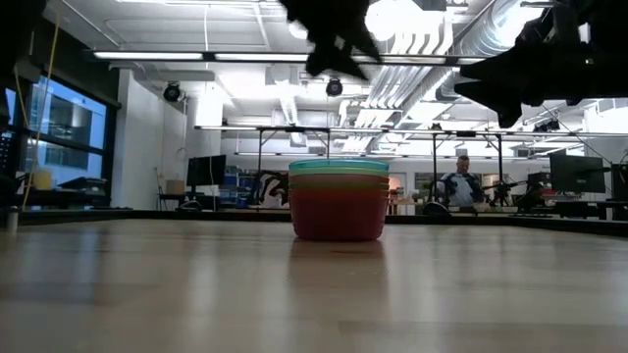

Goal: Nest bowls inside each other
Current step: Return to Home Position

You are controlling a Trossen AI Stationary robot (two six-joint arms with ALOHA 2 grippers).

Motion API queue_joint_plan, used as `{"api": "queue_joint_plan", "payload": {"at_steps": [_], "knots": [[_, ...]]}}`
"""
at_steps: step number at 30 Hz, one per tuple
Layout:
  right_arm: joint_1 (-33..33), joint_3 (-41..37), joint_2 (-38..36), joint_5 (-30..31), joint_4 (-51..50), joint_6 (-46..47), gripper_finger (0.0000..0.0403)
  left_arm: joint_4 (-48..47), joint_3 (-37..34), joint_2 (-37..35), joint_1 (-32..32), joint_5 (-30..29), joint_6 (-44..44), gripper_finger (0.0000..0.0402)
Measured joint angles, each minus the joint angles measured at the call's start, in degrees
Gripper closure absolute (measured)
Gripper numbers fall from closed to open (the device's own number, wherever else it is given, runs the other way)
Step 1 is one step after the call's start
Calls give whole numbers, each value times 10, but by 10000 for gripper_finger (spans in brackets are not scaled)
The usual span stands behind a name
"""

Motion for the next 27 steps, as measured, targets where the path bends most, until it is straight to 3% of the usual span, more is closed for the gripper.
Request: {"api": "queue_joint_plan", "payload": {"at_steps": [3,7,10,14,17,23,27], "knots": [[-4,-18,0,29,33,-16,238,56,0,-33,-1,-46,41,181],[-15,-18,0,7,32,-35,238,106,0,-75,8,-50,69,181],[-27,-18,-2,-52,36,-45,238,119,0,-99,9,-46,68,181],[-38,-18,-6,-149,113,-58,238,123,0,-134,10,-43,62,181],[-38,-18,-20,-184,151,-81,238,120,0,-153,10,-51,49,181],[-39,-19,-78,-190,55,-86,238,101,0,-178,10,-60,11,181],[-39,-19,-141,-210,45,-80,238,91,0,-182,5,-61,9,181]]}}
